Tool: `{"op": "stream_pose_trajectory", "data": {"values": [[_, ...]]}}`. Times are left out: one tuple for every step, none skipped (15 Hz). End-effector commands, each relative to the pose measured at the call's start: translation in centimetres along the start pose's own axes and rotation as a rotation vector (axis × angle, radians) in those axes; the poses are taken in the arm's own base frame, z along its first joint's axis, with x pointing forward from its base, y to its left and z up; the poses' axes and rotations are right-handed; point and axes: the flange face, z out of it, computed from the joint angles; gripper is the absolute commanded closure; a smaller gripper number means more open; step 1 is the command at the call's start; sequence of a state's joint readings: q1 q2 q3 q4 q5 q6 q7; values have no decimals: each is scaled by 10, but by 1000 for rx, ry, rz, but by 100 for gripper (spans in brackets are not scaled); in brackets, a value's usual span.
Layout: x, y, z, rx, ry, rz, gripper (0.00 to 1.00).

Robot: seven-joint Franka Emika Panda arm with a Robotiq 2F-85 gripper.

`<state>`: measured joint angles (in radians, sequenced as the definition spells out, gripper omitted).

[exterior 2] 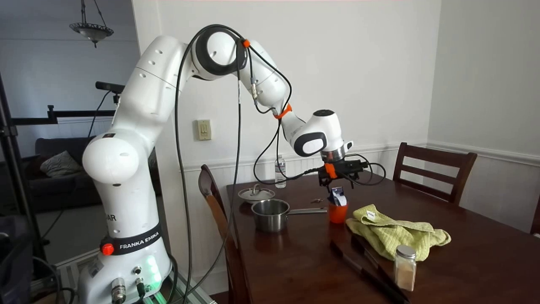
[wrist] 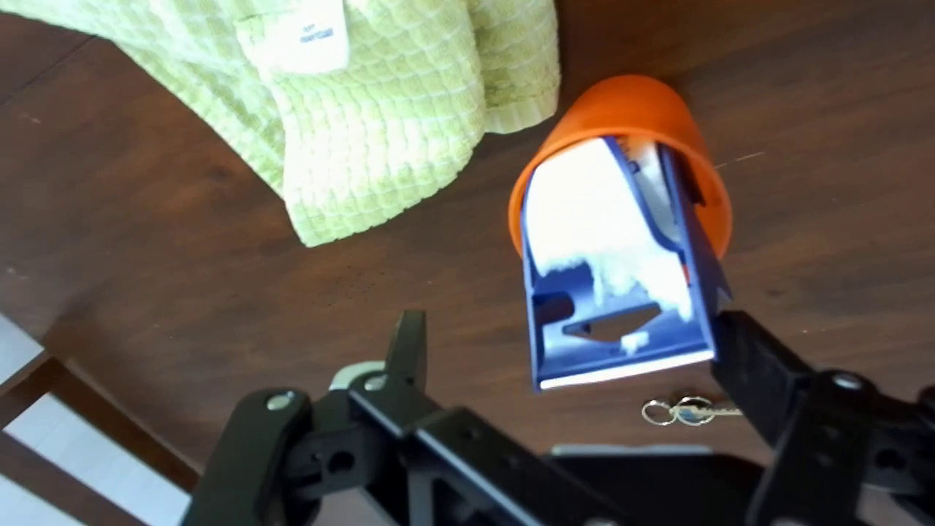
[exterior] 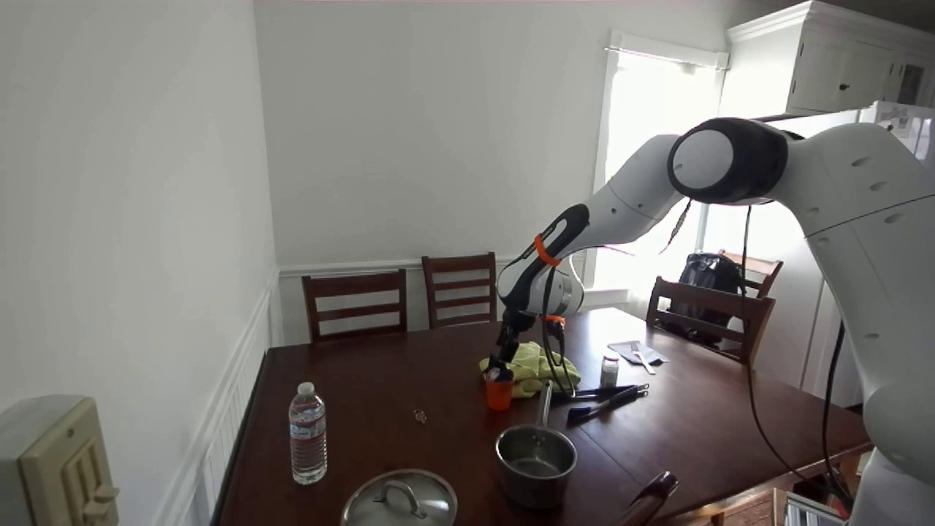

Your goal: Put the masking tape inside the orange cup

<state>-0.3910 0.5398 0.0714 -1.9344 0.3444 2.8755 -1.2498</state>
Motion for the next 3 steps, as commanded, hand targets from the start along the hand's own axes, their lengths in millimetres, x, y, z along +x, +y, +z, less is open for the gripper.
{"op": "stream_pose_trajectory", "data": {"values": [[7,3,-9,-35,20,-8,0],[15,6,-20,-60,44,-18,0],[21,7,-30,-71,58,-24,0]]}}
